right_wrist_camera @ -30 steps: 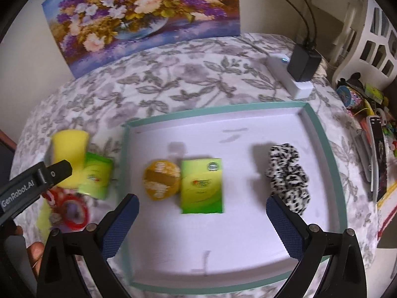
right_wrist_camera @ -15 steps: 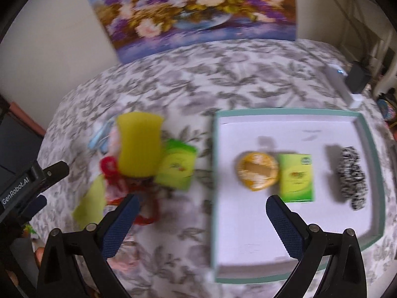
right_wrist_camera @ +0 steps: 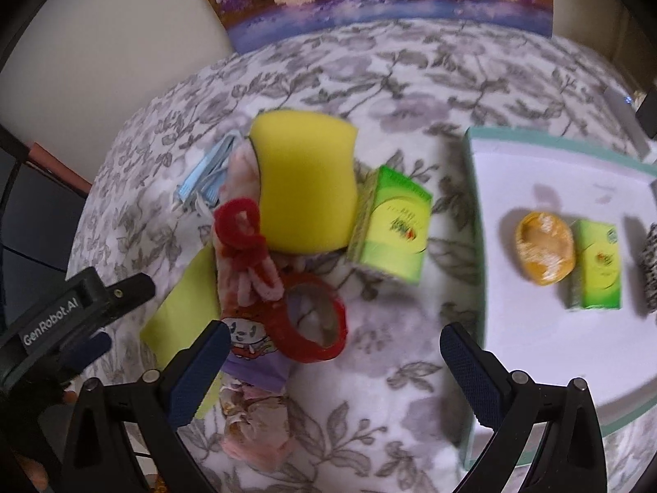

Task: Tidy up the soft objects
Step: 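Grasp the green cloth with the left tool while the right tool grasps the purple wipes pack and red tape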

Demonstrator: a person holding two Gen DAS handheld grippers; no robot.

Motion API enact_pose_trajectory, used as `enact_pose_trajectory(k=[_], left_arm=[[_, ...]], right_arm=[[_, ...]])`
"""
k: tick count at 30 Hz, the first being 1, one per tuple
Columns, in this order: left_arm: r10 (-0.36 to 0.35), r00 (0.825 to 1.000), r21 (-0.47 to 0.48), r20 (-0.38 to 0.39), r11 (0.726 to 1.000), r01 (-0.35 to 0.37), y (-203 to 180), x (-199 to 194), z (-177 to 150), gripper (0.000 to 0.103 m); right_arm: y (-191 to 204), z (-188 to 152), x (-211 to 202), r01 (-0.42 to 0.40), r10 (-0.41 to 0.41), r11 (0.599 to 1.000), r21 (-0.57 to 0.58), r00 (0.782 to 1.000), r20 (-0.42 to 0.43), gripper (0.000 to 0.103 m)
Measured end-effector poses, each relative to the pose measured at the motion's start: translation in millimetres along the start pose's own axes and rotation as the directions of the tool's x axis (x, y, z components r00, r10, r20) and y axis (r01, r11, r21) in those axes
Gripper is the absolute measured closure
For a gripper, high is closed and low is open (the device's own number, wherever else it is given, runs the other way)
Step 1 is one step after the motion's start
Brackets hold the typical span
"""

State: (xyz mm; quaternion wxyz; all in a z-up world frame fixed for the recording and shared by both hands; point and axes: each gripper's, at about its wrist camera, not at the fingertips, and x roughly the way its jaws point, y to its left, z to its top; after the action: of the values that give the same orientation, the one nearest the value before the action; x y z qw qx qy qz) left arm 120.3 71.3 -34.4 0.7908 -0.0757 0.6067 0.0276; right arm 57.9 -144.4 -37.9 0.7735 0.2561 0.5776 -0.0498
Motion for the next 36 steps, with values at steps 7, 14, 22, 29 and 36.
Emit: enact_pose_trajectory(k=[7,14,22,29,36], left_arm=[[0.027,0.998,-0.022,-0.052,0.999,-0.028,6,20,0,0.003],[0.053,0.995,-0.057,-0.084,0.997,-0.058,19,35,1,0.003],[0.052,0.993,-0.067,-0.108,0.996,-0.059,27,46,7,0.003],[0.048,0.99,-0.022,-0.135,0.998,-0.051,21,60,5,0.003],[0.065,0.985,0.001,-0.159,0.998,-0.066,16,77,5,0.003]], right_arm=[[10,-3,14,-0.026,0.026,1.0,-0.004,0.999,-0.029,0.001],[26,-4,25,-0.032,0.03,0.999,-0.041,0.999,-0.041,0.007],[39,-5,37,-0.027,0.024,0.997,-0.068,0.998,-0.05,0.016],[42,-5,43,0.001,-0.005,0.996,-0.087,0.999,-0.042,0.016],[39,-3,50,0.021,-0.025,0.996,-0.086,0.999,-0.045,0.017]])
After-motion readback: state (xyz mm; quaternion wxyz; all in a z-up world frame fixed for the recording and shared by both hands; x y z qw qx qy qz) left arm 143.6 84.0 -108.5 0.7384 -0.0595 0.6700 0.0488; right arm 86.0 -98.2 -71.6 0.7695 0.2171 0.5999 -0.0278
